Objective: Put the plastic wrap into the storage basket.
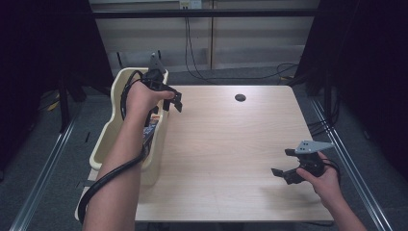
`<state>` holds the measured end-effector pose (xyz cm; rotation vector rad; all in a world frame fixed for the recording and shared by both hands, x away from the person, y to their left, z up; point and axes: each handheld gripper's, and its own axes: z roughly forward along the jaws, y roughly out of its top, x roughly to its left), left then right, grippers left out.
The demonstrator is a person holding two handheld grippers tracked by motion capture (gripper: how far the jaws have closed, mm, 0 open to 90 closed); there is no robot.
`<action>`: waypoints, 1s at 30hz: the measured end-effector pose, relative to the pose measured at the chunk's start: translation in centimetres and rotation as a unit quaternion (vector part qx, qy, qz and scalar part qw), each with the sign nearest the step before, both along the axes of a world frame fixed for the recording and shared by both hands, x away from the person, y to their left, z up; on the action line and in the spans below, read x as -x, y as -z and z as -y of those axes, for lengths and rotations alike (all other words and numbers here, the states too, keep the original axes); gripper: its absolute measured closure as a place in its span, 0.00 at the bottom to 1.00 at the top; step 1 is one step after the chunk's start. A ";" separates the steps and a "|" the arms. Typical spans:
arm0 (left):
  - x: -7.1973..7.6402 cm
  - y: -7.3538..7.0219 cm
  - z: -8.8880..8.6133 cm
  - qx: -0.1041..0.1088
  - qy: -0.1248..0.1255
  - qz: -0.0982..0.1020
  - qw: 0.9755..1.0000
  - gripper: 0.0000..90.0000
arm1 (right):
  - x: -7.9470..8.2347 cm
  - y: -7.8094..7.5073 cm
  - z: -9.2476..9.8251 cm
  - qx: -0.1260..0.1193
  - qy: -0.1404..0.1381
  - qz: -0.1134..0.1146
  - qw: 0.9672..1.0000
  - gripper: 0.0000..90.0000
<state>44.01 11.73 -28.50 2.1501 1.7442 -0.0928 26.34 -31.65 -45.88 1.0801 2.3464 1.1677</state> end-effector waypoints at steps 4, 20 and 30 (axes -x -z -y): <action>0.1 0.1 0.8 0.001 0.006 0.003 1.000 0.20 | 0.0 0.0 0.1 -0.003 -0.001 0.000 1.000 0.04; 0.5 1.8 4.2 0.022 0.045 0.011 0.999 0.18 | 0.0 -0.1 0.0 -0.004 -0.004 0.001 1.000 0.04; 0.5 3.6 5.8 0.031 0.057 0.009 0.998 0.17 | 0.0 -0.1 0.1 -0.004 -0.004 0.000 1.000 0.04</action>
